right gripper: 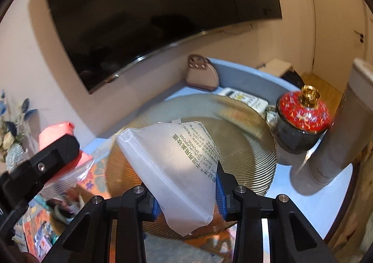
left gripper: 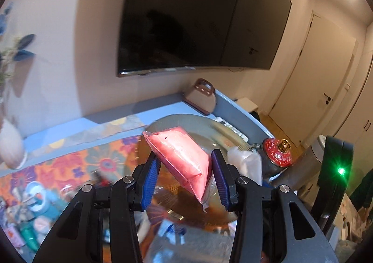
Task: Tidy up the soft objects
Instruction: 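Carry both packets to the ribbed glass plate and open both grippers, then move both open grippers back over the soft items on the table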
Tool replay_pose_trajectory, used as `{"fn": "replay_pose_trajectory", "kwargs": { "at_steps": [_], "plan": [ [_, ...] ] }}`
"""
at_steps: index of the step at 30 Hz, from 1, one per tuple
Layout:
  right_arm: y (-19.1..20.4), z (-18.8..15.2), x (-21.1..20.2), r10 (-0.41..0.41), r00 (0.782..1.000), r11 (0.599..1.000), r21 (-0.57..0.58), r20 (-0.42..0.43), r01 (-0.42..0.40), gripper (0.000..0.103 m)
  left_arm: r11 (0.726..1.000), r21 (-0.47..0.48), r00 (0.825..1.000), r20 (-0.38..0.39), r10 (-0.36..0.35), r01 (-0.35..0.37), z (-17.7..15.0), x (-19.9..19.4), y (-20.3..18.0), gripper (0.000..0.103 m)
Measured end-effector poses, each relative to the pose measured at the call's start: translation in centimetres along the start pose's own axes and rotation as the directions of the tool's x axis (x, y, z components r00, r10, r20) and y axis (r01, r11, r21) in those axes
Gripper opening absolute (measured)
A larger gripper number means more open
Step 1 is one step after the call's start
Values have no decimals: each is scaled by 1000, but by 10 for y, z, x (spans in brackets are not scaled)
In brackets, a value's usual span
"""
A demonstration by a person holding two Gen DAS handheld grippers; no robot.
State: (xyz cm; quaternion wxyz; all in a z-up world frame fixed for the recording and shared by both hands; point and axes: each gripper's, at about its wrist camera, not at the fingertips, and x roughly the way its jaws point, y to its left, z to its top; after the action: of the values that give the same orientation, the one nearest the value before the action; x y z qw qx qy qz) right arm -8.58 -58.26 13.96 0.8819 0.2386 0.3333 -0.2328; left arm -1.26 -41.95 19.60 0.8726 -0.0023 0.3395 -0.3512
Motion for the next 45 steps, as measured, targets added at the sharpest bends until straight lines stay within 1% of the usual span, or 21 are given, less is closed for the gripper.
{"fn": "replay_pose_trajectory", "kwargs": {
  "at_steps": [1,2,3,4,5,6,7,10,13,16,19,23,26,28,30,32,34,37,41,43,45],
  "plan": [
    [-5,1,5,0,1000,1000,10,-12,0,36,1000,2,1000,-6,-5,5,0,5,-4,42],
    [-8,2,9,-2,1000,1000,17,-25,3,42,1000,0,1000,-13,-15,15,2,14,-7,43],
    [-12,2,13,-6,999,1000,26,-41,7,49,1000,2,1000,-23,-19,19,2,21,-8,47],
    [-15,2,15,-5,999,999,34,-46,7,63,1000,8,999,-34,-22,22,2,29,-10,58],
    [-18,2,15,-2,999,999,38,-37,3,64,1000,18,999,-36,-16,17,2,36,-13,65],
    [-19,2,14,-9,1000,999,34,-30,10,64,1000,29,999,-32,8,-7,1,39,-15,78],
    [-19,3,12,-16,1000,999,28,-27,17,64,999,36,999,-27,20,-19,0,40,-16,81],
    [-21,4,5,-24,1000,999,31,-14,25,64,999,23,1000,-12,-24,24,-1,39,-12,81],
    [-18,3,-7,0,1000,999,37,-5,0,64,999,14,999,-1,-34,34,-3,31,-9,81],
    [-6,-2,-26,22,1000,1000,22,19,-22,64,1000,9,1000,15,-23,23,-8,11,-5,81],
    [13,-8,-50,69,996,998,-11,52,-69,64,1000,-3,999,37,-21,21,-17,-20,4,81],
    [43,-21,-78,141,986,989,-64,90,-135,66,999,-22,996,83,42,-40,-34,-74,25,81],
    [69,-35,-94,203,975,975,-109,91,-193,69,992,-77,988,117,104,-96,-49,-118,51,81],
    [91,-49,-104,253,964,959,-150,84,-238,71,981,-126,979,127,160,-144,-61,-145,73,81],
    [110,-63,-112,286,955,945,-191,78,-267,73,962,-184,965,134,225,-199,-73,-172,100,81],
    [136,-83,-117,324,945,921,-247,55,-301,76,935,-232,943,138,303,-267,-85,-193,126,81],
    [157,-103,-116,351,936,897,-295,20,-329,78,898,-277,912,132,389,-342,-101,-211,153,81],
    [191,-139,-108,375,927,856,-373,-27,-357,78,825,-332,852,99,514,-458,-128,-225,192,81],
    [219,-181,-84,369,926,811,-459,-82,-363,78,755,-373,808,26,589,-539,-165,-222,237,81],
    [226,-199,-69,366,927,795,-488,-89,-360,78,735,-382,796,0,606,-559,-184,-214,255,81],
    [230,-216,-54,355,930,783,-513,-96,-351,78,722,-387,790,-27,612,-573,-201,-204,270,81]
  ]
}}
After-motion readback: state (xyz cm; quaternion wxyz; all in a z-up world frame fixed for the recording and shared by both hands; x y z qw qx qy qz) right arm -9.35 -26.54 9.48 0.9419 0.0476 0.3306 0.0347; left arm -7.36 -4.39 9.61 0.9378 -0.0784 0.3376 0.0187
